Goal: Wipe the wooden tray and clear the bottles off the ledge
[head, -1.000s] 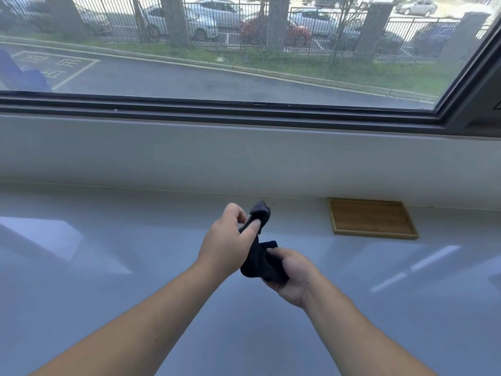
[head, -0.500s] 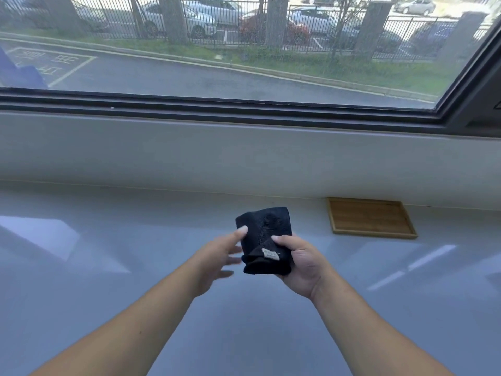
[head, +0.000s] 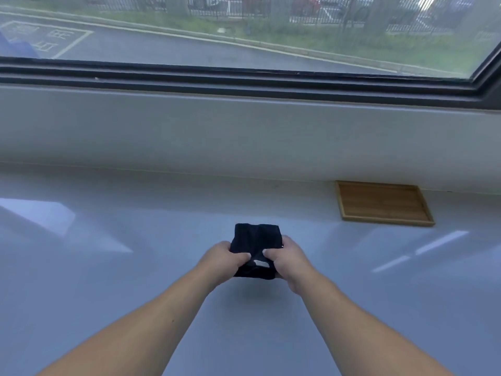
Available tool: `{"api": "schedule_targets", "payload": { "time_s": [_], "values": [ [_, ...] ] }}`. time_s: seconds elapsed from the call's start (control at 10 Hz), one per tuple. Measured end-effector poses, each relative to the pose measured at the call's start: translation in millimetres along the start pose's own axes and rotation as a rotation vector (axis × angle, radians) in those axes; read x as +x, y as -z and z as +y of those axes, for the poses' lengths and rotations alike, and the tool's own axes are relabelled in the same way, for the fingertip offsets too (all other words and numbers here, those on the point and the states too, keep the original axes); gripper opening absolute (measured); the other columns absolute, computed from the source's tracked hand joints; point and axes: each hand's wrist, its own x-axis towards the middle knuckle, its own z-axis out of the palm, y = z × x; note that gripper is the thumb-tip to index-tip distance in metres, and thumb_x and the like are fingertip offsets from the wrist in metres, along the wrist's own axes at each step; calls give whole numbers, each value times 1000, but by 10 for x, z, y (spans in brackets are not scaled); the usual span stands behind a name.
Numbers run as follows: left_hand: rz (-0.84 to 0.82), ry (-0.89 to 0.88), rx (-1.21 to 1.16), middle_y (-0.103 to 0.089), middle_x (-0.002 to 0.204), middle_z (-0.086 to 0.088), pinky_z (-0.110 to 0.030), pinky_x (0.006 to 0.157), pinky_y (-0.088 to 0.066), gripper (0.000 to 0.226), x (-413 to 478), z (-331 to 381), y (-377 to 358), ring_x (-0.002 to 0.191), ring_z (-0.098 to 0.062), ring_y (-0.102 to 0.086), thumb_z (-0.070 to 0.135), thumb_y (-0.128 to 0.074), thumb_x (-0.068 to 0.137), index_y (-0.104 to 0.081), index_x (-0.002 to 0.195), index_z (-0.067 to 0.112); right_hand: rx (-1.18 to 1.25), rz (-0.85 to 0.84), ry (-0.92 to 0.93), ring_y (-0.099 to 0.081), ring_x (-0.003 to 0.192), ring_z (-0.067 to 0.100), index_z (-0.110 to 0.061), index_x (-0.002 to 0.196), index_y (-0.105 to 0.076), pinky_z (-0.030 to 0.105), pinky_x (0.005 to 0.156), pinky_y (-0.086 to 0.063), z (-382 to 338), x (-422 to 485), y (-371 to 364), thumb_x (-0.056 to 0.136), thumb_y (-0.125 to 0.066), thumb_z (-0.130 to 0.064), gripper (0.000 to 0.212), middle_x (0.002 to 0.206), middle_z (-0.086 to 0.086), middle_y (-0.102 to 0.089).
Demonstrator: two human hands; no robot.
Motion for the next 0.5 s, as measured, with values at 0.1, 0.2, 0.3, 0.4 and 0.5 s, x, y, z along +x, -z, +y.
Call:
{"api": "schedule_targets", "payload": {
  "time_s": [0.1,0.2,0.3,0.4,0.5],
  "values": [
    [164,-47,389,-54,140,3,-36,82,-49,68,83,-177,-153,121,-23,-58,51,-68,84,-44,144,28,-445,170,80,-64,110,26,-22,150,-39,35,75,-55,213,68,-26,89,-62,-21,65,132,4,-60],
    [205,-266,665,-36,162,2,-41,101,-48,78,139,-331,-266,139,-26,-42,55,-62,89,-31,158,32,-821,216,385,-44,138,27,-27,157,-35,40,106,-47,458,99,-22,95,-60,-34,68,155,3,-46],
    [136,-337,793,-27,170,0,-43,115,-38,75,168,-397,-287,148,-26,-33,60,-56,94,-30,160,35,-1090,48,415,-23,156,31,-32,161,-31,42,125,-24,599,145,17,101,-50,-47,65,169,5,-32],
    [145,-344,798,-23,172,-1,-45,121,-30,78,175,-389,-262,152,-25,-28,67,-50,93,-28,161,36,-1198,6,394,-9,160,33,-33,163,-26,49,128,-11,650,167,66,102,-41,-55,66,172,6,-23],
    [235,-371,809,-16,174,0,-51,126,-19,84,119,-296,-194,157,-26,-17,76,-41,91,-22,163,37,-1205,94,467,-3,161,32,-33,164,-18,53,129,-5,524,114,110,100,-33,-64,74,174,5,-18]
  ]
}}
